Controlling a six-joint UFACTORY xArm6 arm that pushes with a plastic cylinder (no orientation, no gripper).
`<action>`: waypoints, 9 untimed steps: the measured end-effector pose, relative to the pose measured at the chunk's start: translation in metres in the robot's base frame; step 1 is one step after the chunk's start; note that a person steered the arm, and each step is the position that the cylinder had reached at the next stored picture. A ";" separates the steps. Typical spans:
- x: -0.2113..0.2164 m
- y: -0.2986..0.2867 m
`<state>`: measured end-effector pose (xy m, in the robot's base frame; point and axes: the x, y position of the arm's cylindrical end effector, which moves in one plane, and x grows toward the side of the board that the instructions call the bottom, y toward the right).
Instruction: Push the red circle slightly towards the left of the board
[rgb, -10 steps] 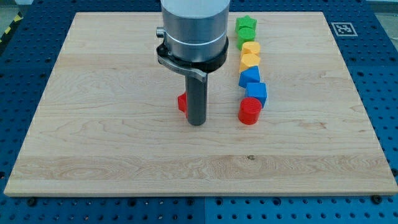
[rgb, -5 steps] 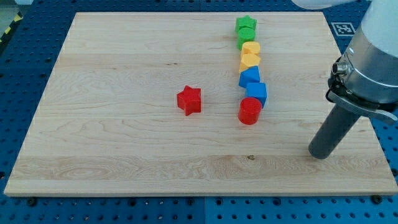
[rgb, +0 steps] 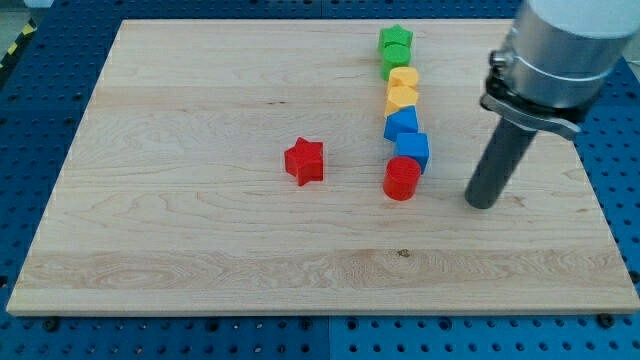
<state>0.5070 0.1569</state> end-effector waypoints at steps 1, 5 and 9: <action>-0.001 -0.019; -0.015 -0.031; 0.006 -0.047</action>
<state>0.5130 0.1096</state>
